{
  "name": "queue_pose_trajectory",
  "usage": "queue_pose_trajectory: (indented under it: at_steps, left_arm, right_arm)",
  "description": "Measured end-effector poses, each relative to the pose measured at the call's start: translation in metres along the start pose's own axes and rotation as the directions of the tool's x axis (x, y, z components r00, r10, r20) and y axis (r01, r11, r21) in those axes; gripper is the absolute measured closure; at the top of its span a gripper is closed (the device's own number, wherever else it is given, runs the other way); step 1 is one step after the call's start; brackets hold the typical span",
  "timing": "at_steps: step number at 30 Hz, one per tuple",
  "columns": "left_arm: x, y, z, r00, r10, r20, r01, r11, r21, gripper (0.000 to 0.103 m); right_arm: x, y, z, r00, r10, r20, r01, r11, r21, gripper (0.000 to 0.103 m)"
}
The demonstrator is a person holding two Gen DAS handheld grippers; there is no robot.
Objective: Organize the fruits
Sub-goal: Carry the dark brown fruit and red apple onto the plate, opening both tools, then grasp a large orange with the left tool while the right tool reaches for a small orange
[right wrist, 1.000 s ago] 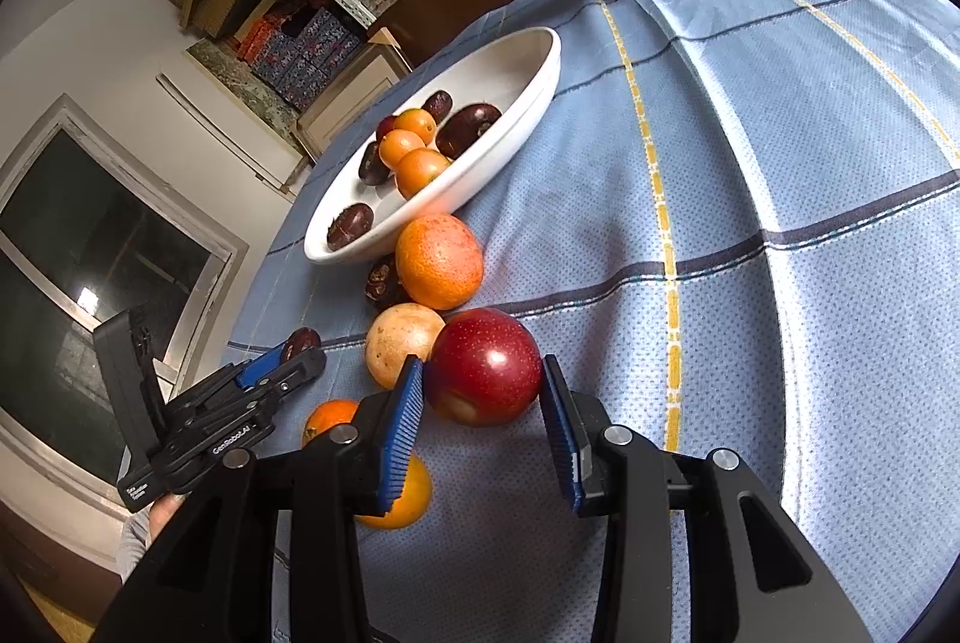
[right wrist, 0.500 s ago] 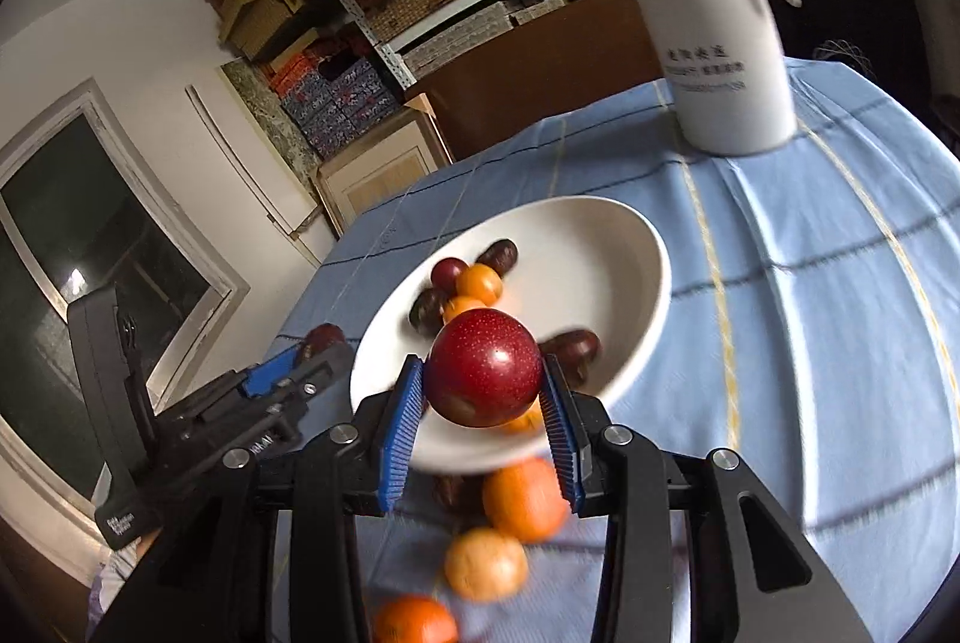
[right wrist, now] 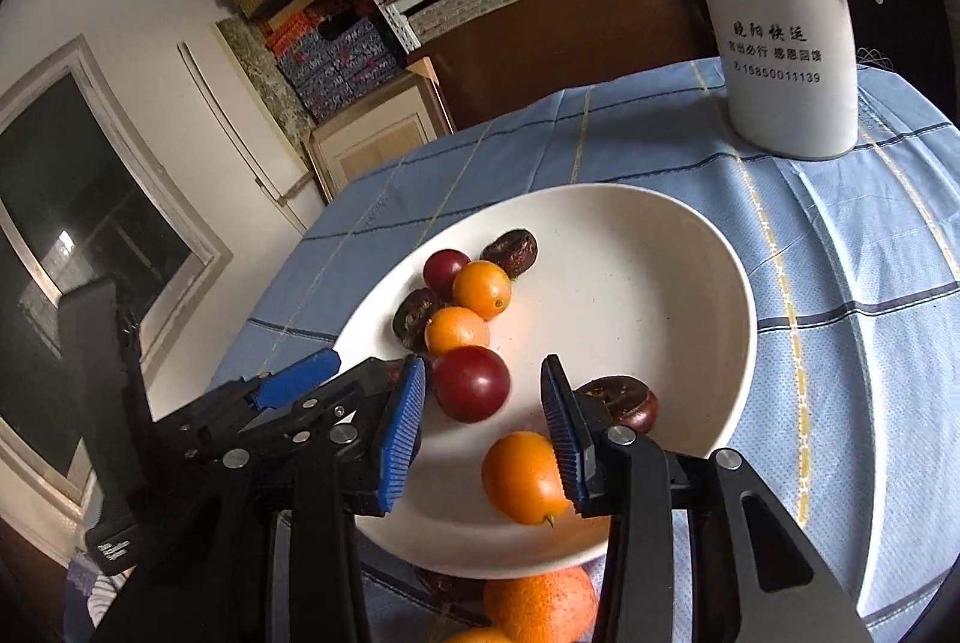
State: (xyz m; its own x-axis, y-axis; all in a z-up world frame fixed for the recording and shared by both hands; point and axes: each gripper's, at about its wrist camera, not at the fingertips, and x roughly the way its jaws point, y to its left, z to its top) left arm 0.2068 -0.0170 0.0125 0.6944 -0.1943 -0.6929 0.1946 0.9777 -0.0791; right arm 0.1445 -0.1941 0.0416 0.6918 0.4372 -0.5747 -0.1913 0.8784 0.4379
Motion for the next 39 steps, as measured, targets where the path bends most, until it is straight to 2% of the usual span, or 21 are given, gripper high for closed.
queue_pose_trajectory:
  at_steps: [4,11,15,17,19,23,28,33,36,39]
  left_arm:
    - [-0.015,0.006,-0.012,1.0,0.014,0.024,-0.014,1.0,-0.02,0.037]
    - [-0.045,0.0,-0.051,1.0,0.002,0.023,-0.002,1.0,-0.014,0.033]
    - [-0.071,-0.019,-0.083,0.999,-0.019,0.045,0.017,0.999,0.04,0.024]
    - [-0.085,-0.029,-0.098,0.997,-0.041,0.06,0.037,0.996,0.081,0.023]
    - [-0.098,-0.039,-0.111,0.994,-0.078,0.074,0.07,0.991,0.116,0.015]
    - [-0.115,-0.059,-0.129,0.984,-0.159,0.081,0.141,0.97,0.198,0.014]
    - [-0.114,-0.078,-0.137,0.98,-0.195,0.044,0.175,0.942,0.287,0.014]
    - [-0.093,-0.077,-0.134,0.975,-0.211,-0.065,0.22,0.945,0.242,0.015]
    - [-0.081,-0.073,-0.134,0.964,-0.23,-0.134,0.254,0.945,0.205,0.032]
    - [-0.077,-0.07,-0.133,0.948,-0.278,-0.158,0.302,0.939,0.165,0.037]
  right_arm:
    - [-0.024,-0.007,-0.011,0.999,-0.006,0.046,0.006,1.0,0.009,0.06]
    - [-0.056,-0.028,-0.055,0.999,-0.008,0.033,0.005,0.997,0.074,0.056]
    - [-0.074,-0.026,-0.083,0.999,0.02,0.03,-0.022,0.997,0.074,0.053]
    - [-0.081,-0.027,-0.1,0.999,0.041,0.009,-0.041,0.996,0.085,0.051]
    - [-0.088,-0.029,-0.112,0.996,0.086,-0.007,-0.084,0.99,0.113,0.051]
    - [-0.098,-0.028,-0.124,0.992,0.126,-0.008,-0.124,0.985,0.119,0.05]
    - [-0.096,-0.033,-0.125,0.991,0.132,-0.021,-0.127,0.98,0.154,0.047]
    - [-0.093,-0.036,-0.124,0.99,0.14,-0.034,-0.133,0.976,0.171,0.046]
    - [-0.091,-0.037,-0.123,0.989,0.142,-0.037,-0.134,0.977,0.166,0.046]
    - [-0.09,-0.038,-0.124,0.989,0.142,-0.041,-0.133,0.977,0.169,0.046]
